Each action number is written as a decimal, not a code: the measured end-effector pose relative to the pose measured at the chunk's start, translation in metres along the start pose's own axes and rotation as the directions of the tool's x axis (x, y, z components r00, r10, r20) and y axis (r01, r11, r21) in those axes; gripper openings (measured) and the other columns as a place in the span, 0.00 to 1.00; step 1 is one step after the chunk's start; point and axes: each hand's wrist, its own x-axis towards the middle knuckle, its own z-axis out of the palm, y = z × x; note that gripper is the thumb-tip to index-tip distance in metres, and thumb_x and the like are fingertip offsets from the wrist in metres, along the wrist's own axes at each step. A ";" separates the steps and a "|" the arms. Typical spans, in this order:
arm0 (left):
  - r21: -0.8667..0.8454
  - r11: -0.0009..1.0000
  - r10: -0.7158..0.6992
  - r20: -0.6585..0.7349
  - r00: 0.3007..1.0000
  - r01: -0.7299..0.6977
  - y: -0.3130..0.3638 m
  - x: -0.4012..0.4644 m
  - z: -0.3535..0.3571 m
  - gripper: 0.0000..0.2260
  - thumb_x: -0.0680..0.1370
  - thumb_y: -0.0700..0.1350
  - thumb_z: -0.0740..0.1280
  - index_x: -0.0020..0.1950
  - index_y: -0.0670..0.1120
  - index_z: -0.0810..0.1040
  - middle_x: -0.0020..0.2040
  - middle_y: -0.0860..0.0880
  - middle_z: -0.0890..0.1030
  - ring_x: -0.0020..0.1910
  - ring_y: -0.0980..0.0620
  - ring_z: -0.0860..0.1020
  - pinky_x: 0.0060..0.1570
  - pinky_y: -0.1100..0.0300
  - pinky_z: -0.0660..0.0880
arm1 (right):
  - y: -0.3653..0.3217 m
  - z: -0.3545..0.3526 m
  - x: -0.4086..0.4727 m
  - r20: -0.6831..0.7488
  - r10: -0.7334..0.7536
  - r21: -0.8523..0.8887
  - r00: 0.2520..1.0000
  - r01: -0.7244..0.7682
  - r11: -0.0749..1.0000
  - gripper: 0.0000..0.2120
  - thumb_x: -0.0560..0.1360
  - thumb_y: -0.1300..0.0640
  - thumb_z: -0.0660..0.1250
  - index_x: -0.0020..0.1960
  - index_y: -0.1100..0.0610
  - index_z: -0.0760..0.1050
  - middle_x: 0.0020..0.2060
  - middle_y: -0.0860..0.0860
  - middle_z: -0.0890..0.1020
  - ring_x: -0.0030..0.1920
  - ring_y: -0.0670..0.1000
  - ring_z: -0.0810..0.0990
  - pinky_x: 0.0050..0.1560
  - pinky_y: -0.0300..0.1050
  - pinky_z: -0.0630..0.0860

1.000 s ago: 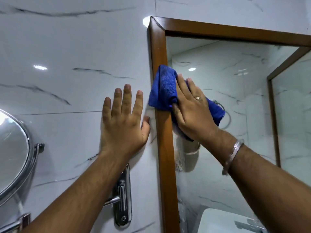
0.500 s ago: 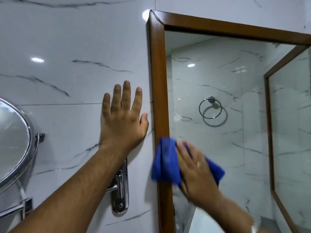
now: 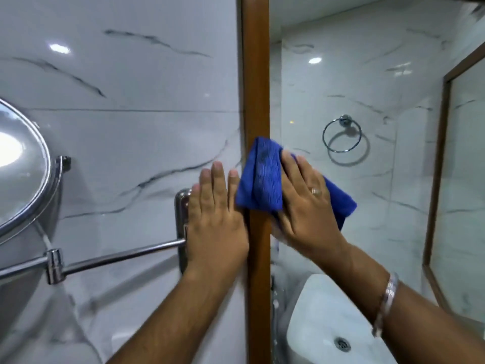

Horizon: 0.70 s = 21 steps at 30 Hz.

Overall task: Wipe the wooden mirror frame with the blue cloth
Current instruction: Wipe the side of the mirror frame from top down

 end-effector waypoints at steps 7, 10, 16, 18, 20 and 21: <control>-0.023 0.992 0.123 0.044 0.991 -0.122 0.009 -0.133 0.043 0.31 0.73 0.45 0.61 0.77 0.40 0.67 0.77 0.38 0.64 0.77 0.36 0.63 0.76 0.44 0.55 | -0.023 0.054 -0.162 0.161 -0.006 0.015 0.987 0.004 1.000 0.37 0.74 0.51 0.57 0.79 0.53 0.45 0.79 0.48 0.47 0.79 0.55 0.45 0.77 0.50 0.41; -0.007 0.983 0.181 0.020 0.983 -0.181 -0.001 -0.160 0.059 0.28 0.77 0.47 0.61 0.77 0.41 0.64 0.77 0.39 0.62 0.76 0.37 0.62 0.76 0.44 0.52 | -0.037 0.075 -0.231 0.275 -0.001 -0.065 0.961 0.020 0.998 0.41 0.72 0.51 0.58 0.79 0.54 0.42 0.79 0.50 0.42 0.79 0.57 0.42 0.77 0.53 0.43; -0.048 0.985 0.165 -0.023 0.986 -0.166 -0.002 -0.164 0.068 0.27 0.80 0.48 0.56 0.78 0.41 0.61 0.83 0.40 0.52 0.82 0.40 0.46 0.78 0.43 0.49 | -0.026 0.063 -0.196 0.204 -0.068 -0.027 0.977 0.075 0.997 0.39 0.74 0.52 0.61 0.79 0.55 0.46 0.79 0.51 0.47 0.79 0.58 0.47 0.78 0.54 0.45; -0.036 0.984 0.171 -0.039 0.985 -0.172 -0.001 -0.165 0.069 0.30 0.77 0.48 0.60 0.78 0.40 0.60 0.82 0.39 0.54 0.82 0.38 0.50 0.77 0.42 0.50 | -0.020 0.048 -0.138 0.105 -0.035 -0.001 0.994 0.035 0.999 0.40 0.73 0.50 0.64 0.79 0.56 0.48 0.79 0.52 0.49 0.78 0.57 0.47 0.78 0.55 0.46; -0.025 0.983 0.179 -0.052 0.982 -0.181 0.001 -0.166 0.071 0.31 0.75 0.48 0.63 0.77 0.39 0.62 0.80 0.37 0.61 0.77 0.35 0.59 0.76 0.41 0.52 | -0.011 0.033 -0.086 0.052 -0.025 0.008 0.998 0.025 1.000 0.38 0.72 0.51 0.65 0.77 0.58 0.54 0.77 0.56 0.55 0.78 0.59 0.52 0.76 0.58 0.53; -0.031 0.982 0.182 -0.059 0.982 -0.184 0.001 -0.166 0.072 0.31 0.75 0.48 0.63 0.77 0.39 0.63 0.79 0.37 0.62 0.76 0.35 0.61 0.76 0.41 0.53 | -0.009 0.028 -0.069 0.032 -0.020 0.012 0.999 0.020 1.000 0.36 0.73 0.51 0.63 0.77 0.59 0.56 0.77 0.58 0.58 0.77 0.60 0.54 0.75 0.60 0.55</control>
